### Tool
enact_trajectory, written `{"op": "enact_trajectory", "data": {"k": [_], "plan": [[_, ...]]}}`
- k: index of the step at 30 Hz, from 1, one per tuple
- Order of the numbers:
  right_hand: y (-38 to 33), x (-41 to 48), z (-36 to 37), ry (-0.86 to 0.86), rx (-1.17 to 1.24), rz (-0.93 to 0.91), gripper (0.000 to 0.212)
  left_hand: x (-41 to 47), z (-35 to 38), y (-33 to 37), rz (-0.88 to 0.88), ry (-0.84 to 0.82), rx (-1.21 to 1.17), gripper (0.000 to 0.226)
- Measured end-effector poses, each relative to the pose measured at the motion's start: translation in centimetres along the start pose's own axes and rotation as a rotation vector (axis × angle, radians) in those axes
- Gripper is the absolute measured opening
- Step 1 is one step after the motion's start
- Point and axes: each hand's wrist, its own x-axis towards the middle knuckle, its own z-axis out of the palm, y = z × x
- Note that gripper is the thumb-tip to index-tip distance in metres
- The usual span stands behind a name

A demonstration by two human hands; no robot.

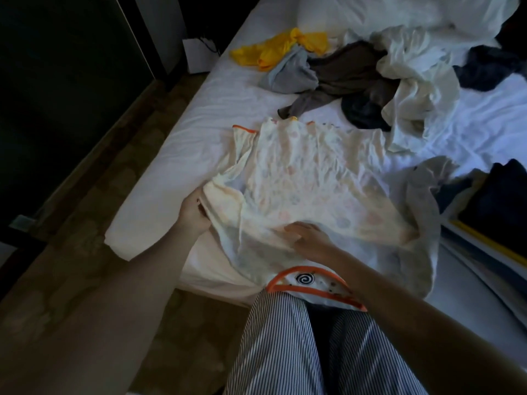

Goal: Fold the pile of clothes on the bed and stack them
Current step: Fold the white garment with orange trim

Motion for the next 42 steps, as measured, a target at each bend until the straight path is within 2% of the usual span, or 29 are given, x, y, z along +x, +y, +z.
{"op": "enact_trajectory", "data": {"k": [2, 5, 7, 9, 11, 13, 15, 17, 18, 19, 20, 21, 22, 24, 26, 28, 31, 33, 35, 37, 39, 42], "plan": [[-0.5, 0.1, 0.0, -0.003, -0.08, -0.051, 0.05, -0.1, 0.2, 0.4, 0.052, -0.056, -0.3, 0.032], [-1.2, -0.5, 0.8, -0.075, -0.085, -0.062, 0.057, -0.6, 1.2, 0.7, 0.115, -0.079, -0.521, 0.029], [-1.0, -1.3, 1.9, -0.136, -0.204, -0.093, 0.072, -0.8, 1.8, 0.8, 0.147, -0.081, -0.527, 0.03], [-0.8, -2.1, 2.9, -0.126, -0.318, -0.122, 0.083, -1.3, 2.9, 0.9, 0.13, -0.148, -0.407, 0.035], [-0.6, -1.9, 3.0, -0.171, -0.279, -0.108, 0.083, -0.9, 4.5, 0.8, 0.099, -0.158, -0.17, 0.035], [-0.3, -0.9, 2.4, -0.24, -0.133, -0.09, 0.074, -0.1, 6.8, 0.0, 0.138, -0.134, 0.162, 0.031], [0.0, -0.4, 1.3, -0.186, 0.215, -0.074, 0.053, 0.8, 9.5, -1.9, 0.322, -0.176, 0.592, 0.032], [0.5, -0.5, -0.1, 0.008, 0.742, 0.041, 0.033, 1.7, 11.3, -4.9, 0.519, -0.375, 1.182, 0.024], [0.9, -0.7, -0.7, 0.089, 0.981, 0.148, 0.025, 1.9, 11.8, -6.7, 0.515, -0.532, 1.488, 0.028], [1.3, -1.0, -1.3, 0.133, 1.144, 0.233, 0.02, 1.5, 12.3, -8.3, 0.415, -0.638, 1.766, 0.033], [1.8, -1.2, -1.8, 0.153, 1.228, 0.297, 0.019, 1.2, 12.5, -9.8, 0.342, -0.683, 1.933, 0.035], [2.2, -1.6, -2.1, 0.159, 1.257, 0.335, 0.018, 1.1, 12.5, -10.7, 0.334, -0.674, 1.979, 0.033], [2.6, -1.6, -2.1, 0.175, 1.284, 0.362, 0.014, 0.8, 12.5, -11.2, 0.37, -0.65, 1.911, 0.027], [2.9, -1.5, -2.0, 0.203, 1.297, 0.416, 0.013, 0.6, 11.8, -11.2, 0.436, -0.606, 1.575, 0.017], [3.0, -0.6, -1.8, 0.231, 1.274, 0.447, 0.02, 0.5, 11.5, -10.0, 0.401, -0.419, 1.225, 0.014], [2.6, 0.4, -2.2, 0.26, 1.235, 0.427, 0.025, 1.2, 11.6, -8.7, 0.44, -0.156, 1.131, 0.018], [2.2, 2.6, -3.0, 0.26, 1.1, 0.374, 0.036, 3.3, 12.5, -7.1, 0.41, 0.097, 1.113, 0.018], [2.2, 4.0, -3.5, 0.268, 0.983, 0.36, 0.042, 5.4, 13.5, -6.4, 0.253, 0.146, 0.9, 0.021], [2.5, 5.1, -3.8, 0.288, 0.872, 0.358, 0.039, 7.1, 14.4, -5.6, 0.092, 0.171, 0.679, 0.032], [3.0, 5.5, -3.9, 0.303, 0.859, 0.359, 0.033, 8.9, 14.9, -5.1, 0.004, 0.214, 0.575, 0.039], [3.7, 5.7, -4.0, 0.323, 0.893, 0.363, 0.027, 10.1, 15.6, -4.9, 0.003, 0.242, 0.534, 0.039], [4.6, 6.2, -4.1, 0.32, 0.896, 0.362, 0.019, 11.2, 17.3, -4.9, 0.134, 0.208, 0.516, 0.029]]}}
